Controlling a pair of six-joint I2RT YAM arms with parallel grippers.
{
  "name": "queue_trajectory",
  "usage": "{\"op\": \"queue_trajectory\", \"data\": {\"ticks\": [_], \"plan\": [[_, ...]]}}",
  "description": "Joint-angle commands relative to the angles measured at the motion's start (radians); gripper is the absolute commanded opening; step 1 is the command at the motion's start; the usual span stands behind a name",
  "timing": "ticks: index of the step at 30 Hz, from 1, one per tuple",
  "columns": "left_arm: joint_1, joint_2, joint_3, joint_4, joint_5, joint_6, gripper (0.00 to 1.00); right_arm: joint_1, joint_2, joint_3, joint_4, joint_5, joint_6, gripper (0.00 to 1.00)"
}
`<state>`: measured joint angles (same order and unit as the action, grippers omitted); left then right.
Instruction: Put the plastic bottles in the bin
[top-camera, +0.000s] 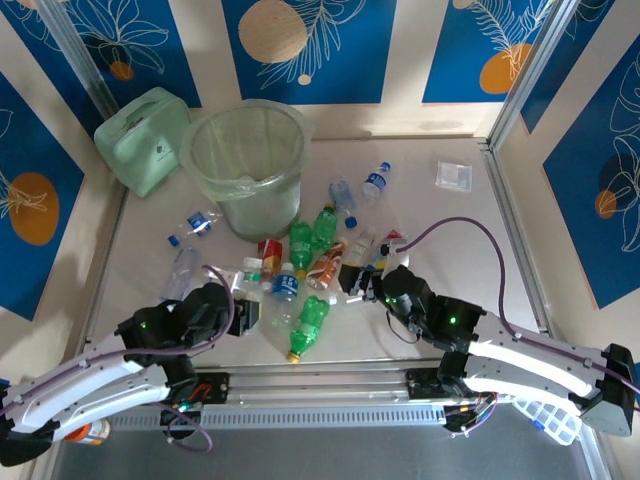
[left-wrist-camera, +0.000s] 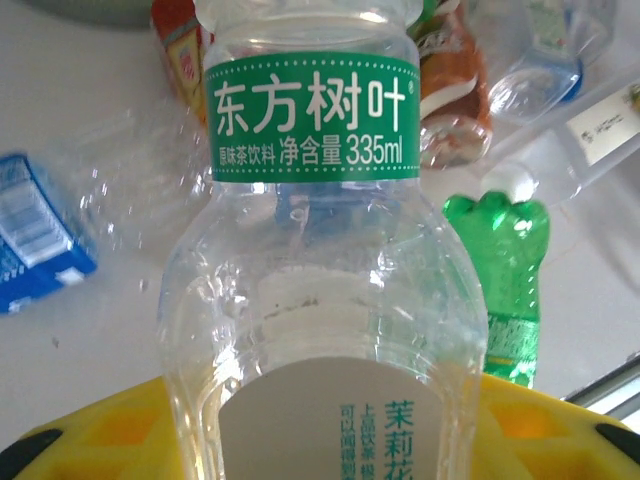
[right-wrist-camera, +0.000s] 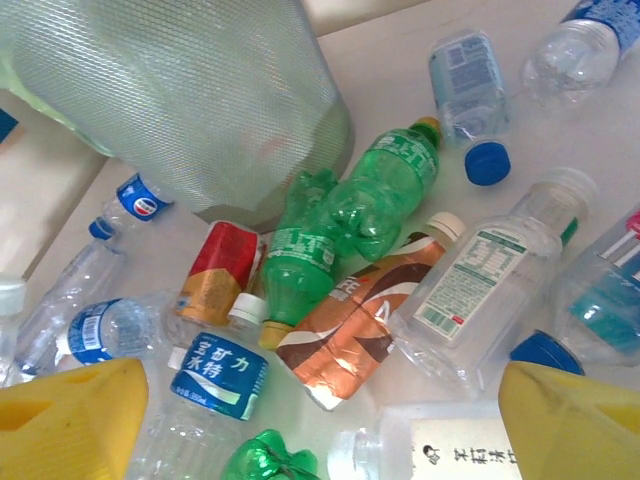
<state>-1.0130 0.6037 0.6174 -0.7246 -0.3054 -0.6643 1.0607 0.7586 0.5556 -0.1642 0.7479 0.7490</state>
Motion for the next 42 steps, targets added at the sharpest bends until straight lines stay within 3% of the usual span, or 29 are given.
{"op": "queue_trajectory", "data": {"ticks": [1, 5, 10, 16, 19, 23, 29, 36, 42], "plan": [[-0.007, 0.054, 0.084, 0.078, -0.071, 0.112, 0.14, 0.019, -0.061, -0.033, 0.140, -0.049, -0.057, 0.92], [-0.007, 0.178, 0.223, 0.076, -0.124, 0.163, 0.16, 0.008, -0.085, -0.047, 0.135, -0.049, -0.049, 0.91], [-0.007, 0.298, 0.389, 0.114, -0.086, 0.213, 0.16, -0.007, -0.090, -0.056, 0.154, -0.097, -0.071, 0.90], [0.008, 0.454, 0.679, 0.075, -0.136, 0.275, 0.15, -0.015, -0.090, -0.057, 0.161, -0.131, -0.073, 0.90], [0.085, 0.562, 0.857, 0.030, -0.065, 0.295, 0.16, -0.016, -0.090, -0.053, 0.154, -0.130, -0.071, 0.90], [0.254, 0.683, 1.025, 0.032, 0.062, 0.291, 0.16, -0.021, -0.083, -0.047, 0.147, -0.132, -0.068, 0.91], [0.429, 0.888, 1.327, -0.051, 0.139, 0.303, 0.16, -0.025, -0.061, -0.019, 0.104, -0.110, -0.065, 0.91], [0.577, 1.059, 1.428, -0.105, 0.243, 0.327, 0.17, -0.044, -0.003, 0.021, 0.068, -0.138, -0.040, 0.91], [0.636, 1.177, 1.465, -0.204, 0.277, 0.371, 0.19, -0.047, 0.030, 0.037, 0.061, -0.152, -0.038, 0.91]]}}
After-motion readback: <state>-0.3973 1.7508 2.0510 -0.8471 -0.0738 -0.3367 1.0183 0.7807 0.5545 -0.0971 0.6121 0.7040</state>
